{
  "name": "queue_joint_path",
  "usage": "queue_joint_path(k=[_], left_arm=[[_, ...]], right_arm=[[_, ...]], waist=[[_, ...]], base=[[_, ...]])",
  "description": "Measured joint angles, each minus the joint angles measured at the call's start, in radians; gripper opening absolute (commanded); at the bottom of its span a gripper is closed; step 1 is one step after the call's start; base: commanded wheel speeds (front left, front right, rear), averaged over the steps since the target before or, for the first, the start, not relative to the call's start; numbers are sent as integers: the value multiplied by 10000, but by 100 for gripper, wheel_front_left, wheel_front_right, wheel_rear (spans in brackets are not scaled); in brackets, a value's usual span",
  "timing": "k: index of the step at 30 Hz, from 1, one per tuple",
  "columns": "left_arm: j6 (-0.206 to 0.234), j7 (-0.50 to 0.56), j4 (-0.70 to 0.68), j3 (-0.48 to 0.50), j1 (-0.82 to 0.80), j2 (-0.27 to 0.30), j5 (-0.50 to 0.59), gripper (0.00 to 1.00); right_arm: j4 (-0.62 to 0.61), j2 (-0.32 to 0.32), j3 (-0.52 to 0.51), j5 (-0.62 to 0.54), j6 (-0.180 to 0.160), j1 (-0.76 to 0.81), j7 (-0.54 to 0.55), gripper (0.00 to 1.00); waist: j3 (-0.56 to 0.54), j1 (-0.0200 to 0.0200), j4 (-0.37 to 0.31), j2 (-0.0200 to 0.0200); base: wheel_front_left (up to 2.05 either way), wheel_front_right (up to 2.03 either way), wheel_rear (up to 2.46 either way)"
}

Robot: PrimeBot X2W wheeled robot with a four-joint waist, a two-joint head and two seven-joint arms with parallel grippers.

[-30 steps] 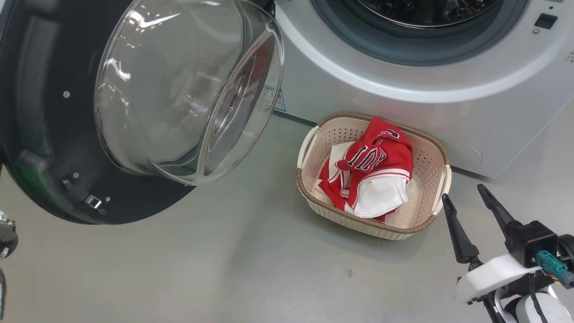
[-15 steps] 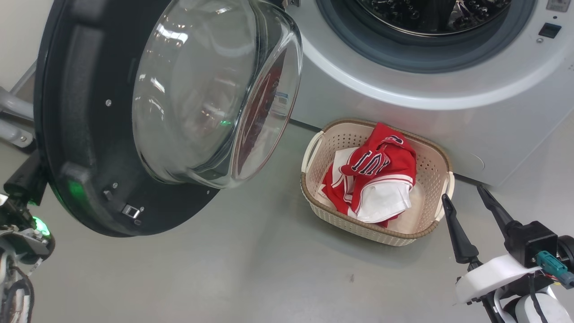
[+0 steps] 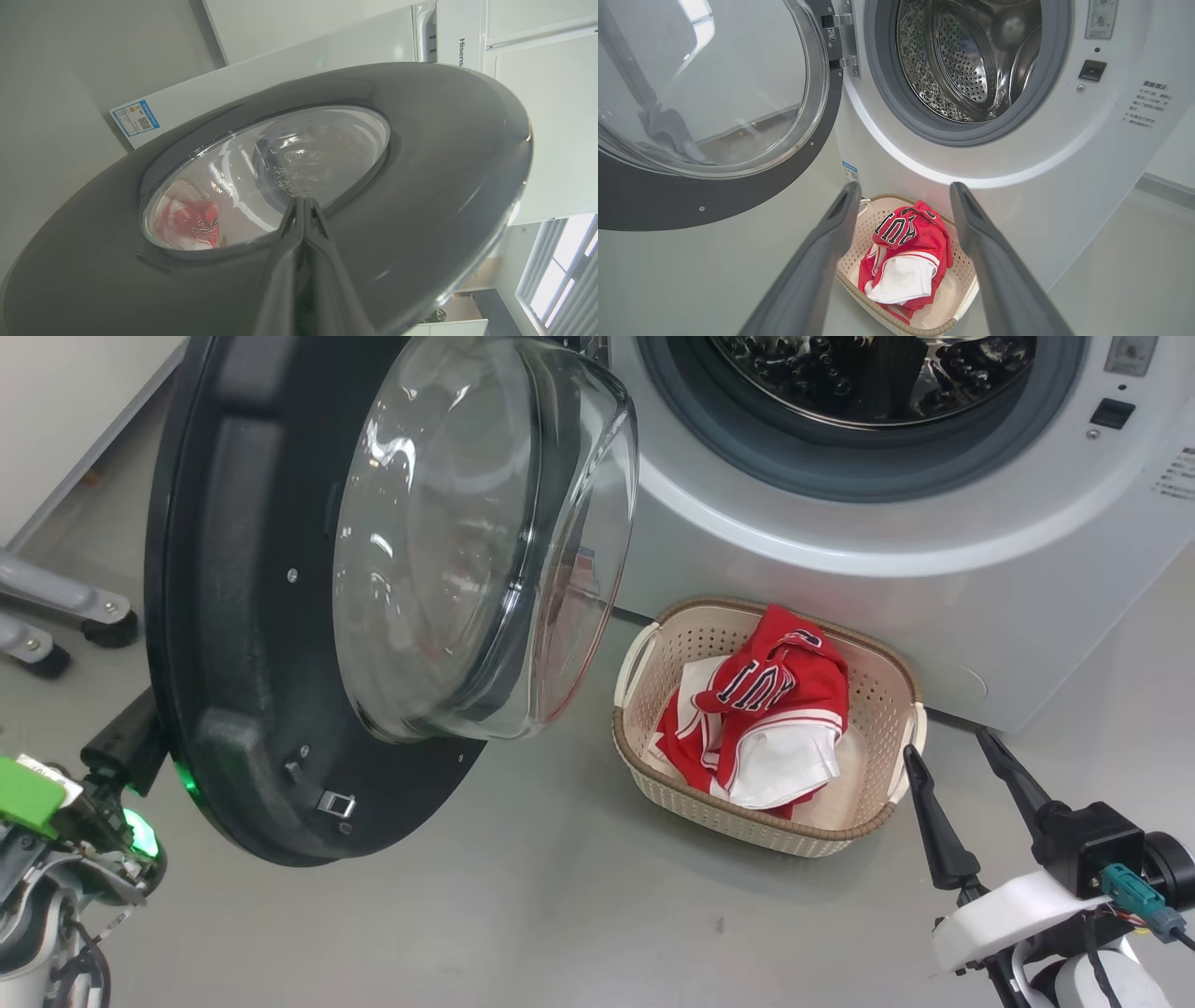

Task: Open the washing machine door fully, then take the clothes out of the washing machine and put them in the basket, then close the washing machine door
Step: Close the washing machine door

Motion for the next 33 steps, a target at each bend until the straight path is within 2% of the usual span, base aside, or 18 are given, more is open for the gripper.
queue_joint_path(k=[18, 33], left_arm=[[-163, 514, -1273, -345, 802, -230, -92, 0], [-219, 612, -1979, -713, 1431, -648, -165, 0]], right_arm=[[230, 192, 125, -25, -90, -245, -299, 100], [610, 439, 257, -13, -163, -266, -474, 100]], waist=[[-159, 0, -901, 0], [-354, 0, -2289, 0]], base=[[0, 0, 0], [0, 0, 0]])
